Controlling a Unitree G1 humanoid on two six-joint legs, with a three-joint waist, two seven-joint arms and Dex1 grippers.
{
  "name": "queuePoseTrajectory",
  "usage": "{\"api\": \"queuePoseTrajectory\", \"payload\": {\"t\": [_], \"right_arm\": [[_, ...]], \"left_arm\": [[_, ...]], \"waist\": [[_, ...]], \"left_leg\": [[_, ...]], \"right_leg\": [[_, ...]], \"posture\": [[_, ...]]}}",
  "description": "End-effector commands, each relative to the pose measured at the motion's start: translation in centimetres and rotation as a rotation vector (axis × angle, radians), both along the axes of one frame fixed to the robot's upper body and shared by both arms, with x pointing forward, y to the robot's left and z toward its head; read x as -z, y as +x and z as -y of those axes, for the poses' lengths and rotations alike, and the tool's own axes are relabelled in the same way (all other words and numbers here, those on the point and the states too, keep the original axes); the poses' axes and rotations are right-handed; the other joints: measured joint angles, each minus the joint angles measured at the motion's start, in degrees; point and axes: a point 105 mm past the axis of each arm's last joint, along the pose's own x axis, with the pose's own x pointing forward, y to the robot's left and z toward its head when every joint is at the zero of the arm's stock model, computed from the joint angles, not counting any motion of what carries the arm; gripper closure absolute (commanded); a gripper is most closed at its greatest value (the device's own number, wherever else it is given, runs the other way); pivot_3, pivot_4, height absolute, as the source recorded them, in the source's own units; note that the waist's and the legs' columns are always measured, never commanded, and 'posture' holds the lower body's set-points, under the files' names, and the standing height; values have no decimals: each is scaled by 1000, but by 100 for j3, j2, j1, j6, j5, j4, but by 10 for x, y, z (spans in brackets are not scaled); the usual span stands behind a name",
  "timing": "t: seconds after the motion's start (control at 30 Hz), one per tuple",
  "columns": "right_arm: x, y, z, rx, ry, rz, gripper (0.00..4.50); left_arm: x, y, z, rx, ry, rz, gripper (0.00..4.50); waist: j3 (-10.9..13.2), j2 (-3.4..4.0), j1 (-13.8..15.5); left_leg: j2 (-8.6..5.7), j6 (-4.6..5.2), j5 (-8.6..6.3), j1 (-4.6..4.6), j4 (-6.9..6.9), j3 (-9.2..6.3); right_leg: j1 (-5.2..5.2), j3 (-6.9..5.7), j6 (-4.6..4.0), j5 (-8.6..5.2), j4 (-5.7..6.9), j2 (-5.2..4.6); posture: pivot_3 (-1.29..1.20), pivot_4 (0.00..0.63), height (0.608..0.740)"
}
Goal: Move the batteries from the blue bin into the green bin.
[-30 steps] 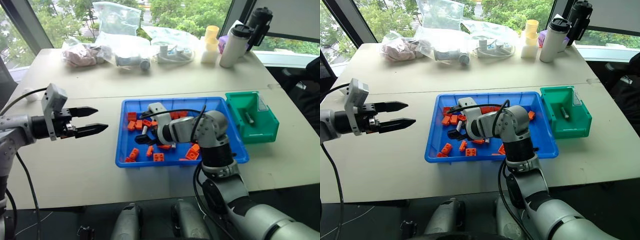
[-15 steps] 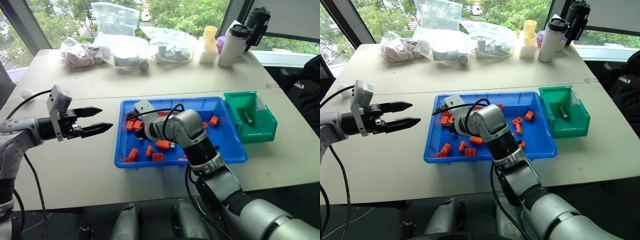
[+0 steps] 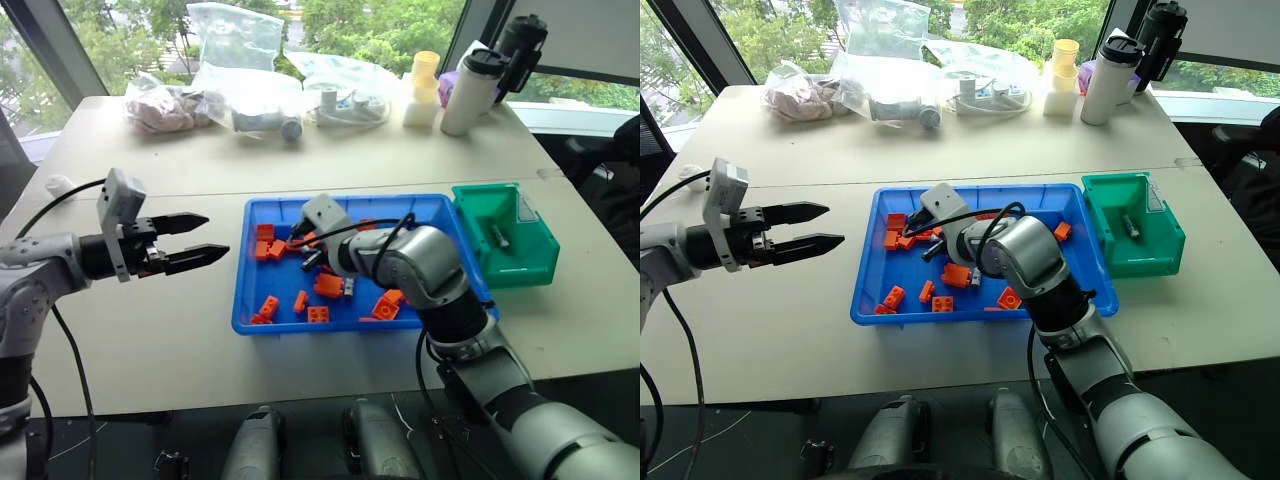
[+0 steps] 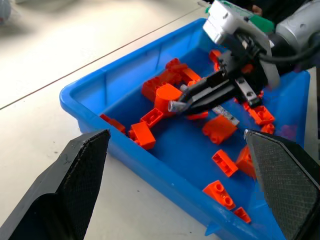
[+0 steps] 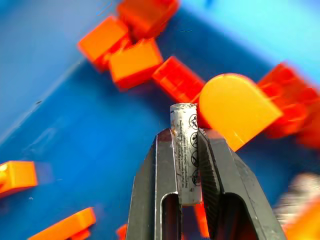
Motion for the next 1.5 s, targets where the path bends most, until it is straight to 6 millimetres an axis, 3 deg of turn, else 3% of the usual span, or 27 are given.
{"api": "queuePoseTrajectory", "payload": {"t": [0.03, 0.13, 0.23, 0.33, 0.37, 0.5, 0.7, 1.07, 1.27, 1.37, 1.43, 1.5], "right_arm": [[-79, -14, 9, -64, 207, 115, 4485], [-119, -15, 66, 59, 255, 212, 4485], [-124, -12, 115, 220, 159, 276, 4485], [-119, -9, 171, 402, 75, 314, 4485], [-111, -7, 203, 493, 18, 327, 4485], [-79, -8, 277, 655, -139, 326, 4485], [-38, -9, 300, 695, -170, 236, 4485], [-8, -7, 315, 737, -138, 148, 4485], [-8, -9, 322, 744, -164, 145, 1506], [-18, -10, 327, 757, -178, 169, 54], [-38, -9, 326, 755, -202, 235, 54], [-64, -4, 297, 670, -134, 285, 54]], "left_arm": [[-7, -6, 25, 136, 0, 30, 0], [-14, 7, 55, 238, -7, 83, 0], [-22, 16, 73, 312, -13, 122, 0], [-29, 22, 92, 379, -26, 159, 0], [-32, 25, 100, 409, -24, 177, 0], [-39, 32, 113, 467, -18, 203, 0], [-31, 41, 108, 456, 24, 191, 0], [-21, 41, 95, 392, 27, 148, 0], [-20, 42, 87, 361, 35, 142, 0], [-19, 41, 85, 356, 39, 140, 0], [-19, 41, 83, 351, 45, 140, 0], [-18, 41, 80, 349, 56, 141, 0]], "waist": [[0, 0, 5], [-1, -2, 161], [-4, -7, 231], [-4, -6, 189], [-4, -6, 180], [-3, -5, 180], [-2, 18, -3], [-1, 21, 86], [-1, 21, 179], [-1, 21, 190], [-1, 21, 194], [1, 25, 165]], "left_leg": [[3, 0, 0, 1, -1, 0], [1, 0, 0, -1, -2, -12], [-12, 6, -3, -1, 1, -18], [-31, 24, -13, -4, 2, -1], [-31, 27, -15, -5, 2, 7], [-32, 34, -18, -11, -3, 13], [-8, 35, -15, 14, -2, 26], [-8, 34, -14, 4, 4, 20], [-9, 34, -14, 4, 7, 21], [-10, 34, -14, 3, 7, 22], [-11, 34, -14, 2, 8, 22], [-12, 34, -14, 2, 9, 23]], "right_leg": [[-1, -1, 0, 0, 1, 3], [5, -8, 0, 0, 1, 3], [46, -22, 2, 2, -62, 1], [48, -7, 6, 3, -75, -12], [44, -1, 7, 4, -77, -12], [35, 3, 14, 3, -82, -4], [33, 20, 14, 4, -49, 20], [33, 20, 13, 4, -56, 15], [33, 20, 13, 4, -56, 16], [33, 20, 13, 4, -56, 15], [33, 20, 13, 4, -56, 14], [33, 20, 13, 4, -56, 13]], "posture": [[0, 150, 740], [0, 150, 740], [0, 150, 740], [0, 150, 740], [0, 150, 740], [0, 150, 740], [0, 150, 740], [0, 150, 740], [0, 150, 740], [0, 150, 740], [0, 150, 740], [0, 150, 740]]}}
